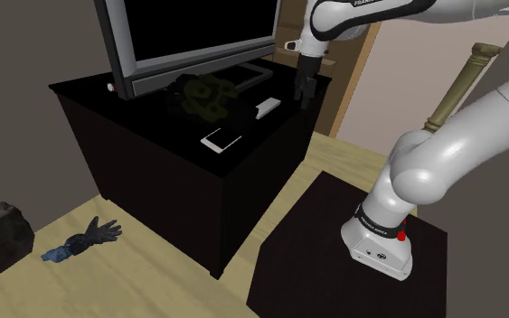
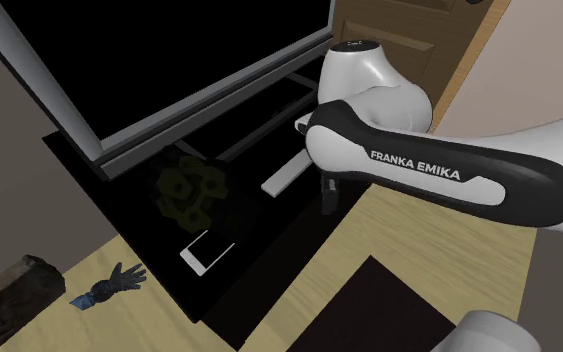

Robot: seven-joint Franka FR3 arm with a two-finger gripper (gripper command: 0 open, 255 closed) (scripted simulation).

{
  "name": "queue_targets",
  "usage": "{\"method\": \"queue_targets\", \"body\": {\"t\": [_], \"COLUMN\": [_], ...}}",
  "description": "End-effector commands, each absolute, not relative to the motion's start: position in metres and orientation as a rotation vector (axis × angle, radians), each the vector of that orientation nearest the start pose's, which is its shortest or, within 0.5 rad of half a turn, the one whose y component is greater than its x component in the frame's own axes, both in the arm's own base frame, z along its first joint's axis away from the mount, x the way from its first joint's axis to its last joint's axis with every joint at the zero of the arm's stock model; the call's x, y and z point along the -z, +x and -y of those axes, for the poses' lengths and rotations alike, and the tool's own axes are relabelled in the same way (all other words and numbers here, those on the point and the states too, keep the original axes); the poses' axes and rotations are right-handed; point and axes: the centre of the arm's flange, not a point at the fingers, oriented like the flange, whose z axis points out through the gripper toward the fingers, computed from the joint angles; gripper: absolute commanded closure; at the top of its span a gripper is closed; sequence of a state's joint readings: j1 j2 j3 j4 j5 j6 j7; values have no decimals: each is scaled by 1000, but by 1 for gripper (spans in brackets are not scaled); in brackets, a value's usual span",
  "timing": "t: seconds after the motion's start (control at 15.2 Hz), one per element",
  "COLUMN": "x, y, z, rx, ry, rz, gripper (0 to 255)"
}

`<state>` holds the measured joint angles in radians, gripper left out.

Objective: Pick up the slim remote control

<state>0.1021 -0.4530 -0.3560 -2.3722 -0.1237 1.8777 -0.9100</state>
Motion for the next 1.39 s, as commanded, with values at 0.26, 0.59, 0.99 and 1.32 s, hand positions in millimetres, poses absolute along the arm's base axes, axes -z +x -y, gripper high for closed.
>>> {"method": "queue_targets", "body": {"t": [0.26,0.59,0.99,1.32], "x": [-450,-432,-412,-385], "y": [454,510,561,561], "z": [160,176,178,178], "rx": [-23,1,23,23], "ry": [-2697,-2506,-2309,-2309], "rz": [1546,1881,2151,2151], "gripper": [0,0,0,0]}}
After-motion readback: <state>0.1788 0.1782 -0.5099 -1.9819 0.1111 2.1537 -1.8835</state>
